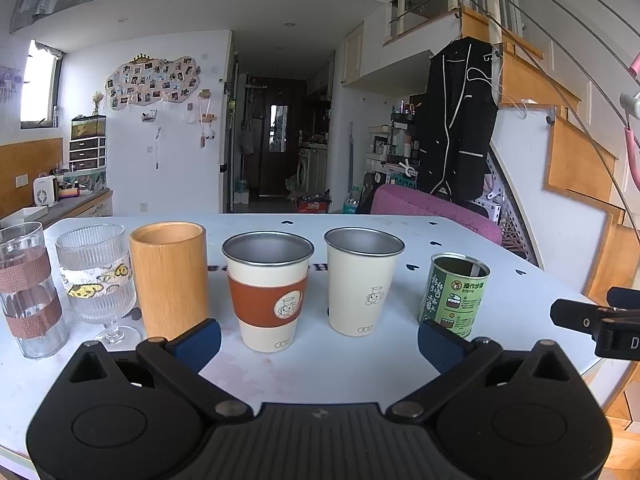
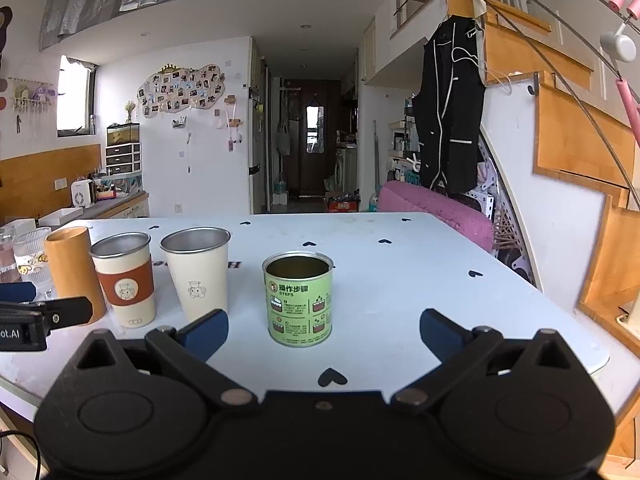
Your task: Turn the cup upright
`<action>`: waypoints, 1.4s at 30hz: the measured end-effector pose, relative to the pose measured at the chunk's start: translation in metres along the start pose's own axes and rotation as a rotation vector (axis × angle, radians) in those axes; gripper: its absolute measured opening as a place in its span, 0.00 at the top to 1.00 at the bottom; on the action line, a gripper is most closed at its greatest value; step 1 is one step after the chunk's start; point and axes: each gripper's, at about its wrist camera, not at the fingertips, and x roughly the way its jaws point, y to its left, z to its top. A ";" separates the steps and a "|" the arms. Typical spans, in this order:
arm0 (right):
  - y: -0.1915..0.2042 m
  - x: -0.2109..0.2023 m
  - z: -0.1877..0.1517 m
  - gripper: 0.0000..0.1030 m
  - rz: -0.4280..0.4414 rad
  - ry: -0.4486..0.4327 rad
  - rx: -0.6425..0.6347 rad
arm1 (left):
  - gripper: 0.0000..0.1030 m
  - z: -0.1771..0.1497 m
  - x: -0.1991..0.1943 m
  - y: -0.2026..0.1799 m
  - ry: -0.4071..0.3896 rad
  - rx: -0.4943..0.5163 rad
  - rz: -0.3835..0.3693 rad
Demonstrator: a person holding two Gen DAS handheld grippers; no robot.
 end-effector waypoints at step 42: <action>0.003 0.002 -0.004 0.00 -0.003 0.008 0.000 | 0.00 -0.001 0.000 0.000 0.004 -0.002 0.000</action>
